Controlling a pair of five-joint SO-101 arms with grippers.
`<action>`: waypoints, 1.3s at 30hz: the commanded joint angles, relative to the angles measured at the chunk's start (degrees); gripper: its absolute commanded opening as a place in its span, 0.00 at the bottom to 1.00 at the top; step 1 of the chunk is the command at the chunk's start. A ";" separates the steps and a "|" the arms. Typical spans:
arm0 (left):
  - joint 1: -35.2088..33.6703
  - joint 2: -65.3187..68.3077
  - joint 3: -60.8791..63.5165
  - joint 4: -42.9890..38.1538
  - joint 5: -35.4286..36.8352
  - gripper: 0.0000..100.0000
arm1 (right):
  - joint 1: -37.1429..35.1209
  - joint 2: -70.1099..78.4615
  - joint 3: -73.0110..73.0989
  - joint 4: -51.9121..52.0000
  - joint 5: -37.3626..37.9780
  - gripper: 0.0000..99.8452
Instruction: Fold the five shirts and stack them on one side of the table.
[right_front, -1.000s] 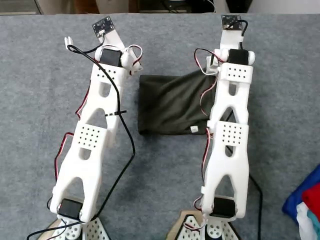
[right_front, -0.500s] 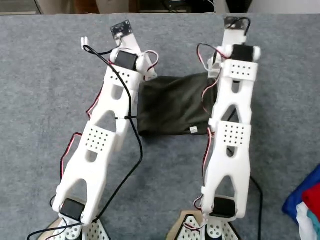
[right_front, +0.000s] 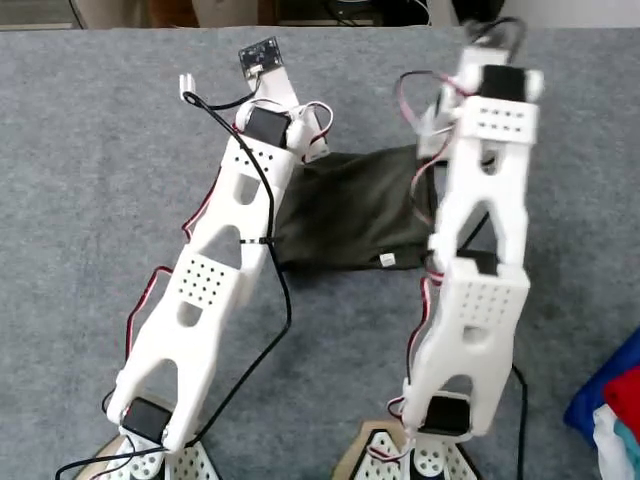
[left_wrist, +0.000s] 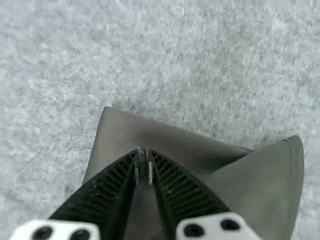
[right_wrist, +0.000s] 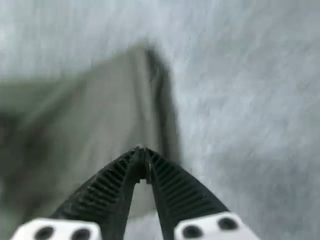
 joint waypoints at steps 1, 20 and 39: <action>0.18 0.13 -0.62 -1.41 0.44 0.03 | -2.68 -9.63 21.23 -5.10 -0.44 0.01; -1.14 3.74 1.58 -0.97 0.35 0.03 | 4.88 -12.88 46.90 -19.60 -0.62 0.01; -4.48 3.12 -3.96 -4.40 0.44 0.04 | 3.56 -18.95 34.51 -14.59 0.97 0.01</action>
